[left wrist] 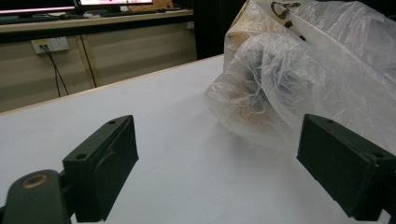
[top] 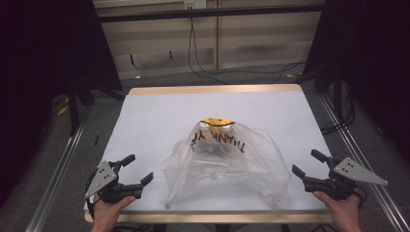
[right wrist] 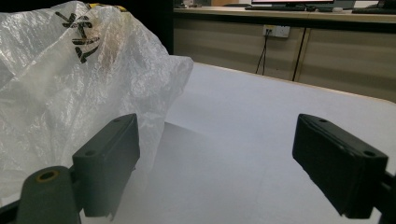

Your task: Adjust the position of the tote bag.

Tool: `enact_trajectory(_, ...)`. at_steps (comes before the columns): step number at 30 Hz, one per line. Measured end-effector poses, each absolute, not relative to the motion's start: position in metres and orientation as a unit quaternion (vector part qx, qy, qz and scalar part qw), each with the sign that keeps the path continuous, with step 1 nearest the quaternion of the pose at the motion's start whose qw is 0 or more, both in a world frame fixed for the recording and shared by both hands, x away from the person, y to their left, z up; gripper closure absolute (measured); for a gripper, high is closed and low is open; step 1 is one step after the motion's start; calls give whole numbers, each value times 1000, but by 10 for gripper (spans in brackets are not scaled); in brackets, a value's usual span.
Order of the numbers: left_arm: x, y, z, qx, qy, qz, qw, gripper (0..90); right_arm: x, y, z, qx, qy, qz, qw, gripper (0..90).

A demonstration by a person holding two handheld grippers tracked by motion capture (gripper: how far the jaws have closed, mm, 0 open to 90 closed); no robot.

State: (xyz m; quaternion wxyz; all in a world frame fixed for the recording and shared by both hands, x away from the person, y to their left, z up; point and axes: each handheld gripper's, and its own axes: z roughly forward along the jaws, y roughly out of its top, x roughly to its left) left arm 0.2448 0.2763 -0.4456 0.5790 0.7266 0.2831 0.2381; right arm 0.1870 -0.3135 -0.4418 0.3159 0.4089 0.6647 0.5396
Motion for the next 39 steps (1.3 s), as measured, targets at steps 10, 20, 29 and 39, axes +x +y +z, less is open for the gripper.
enact_trajectory(10,243,274,-444,730,279,236,578,202,185,-313,-440,408,672,534,311,205)
enact_trajectory(20,232,264,-439,751,259,199,574,309,172,-305,-429,398,692,541,265,399)
enact_trajectory(29,219,255,-436,766,229,183,572,408,152,-292,-429,366,723,536,235,572)
enact_trajectory(39,205,244,-435,786,210,135,566,496,143,-274,-438,324,778,514,160,732)
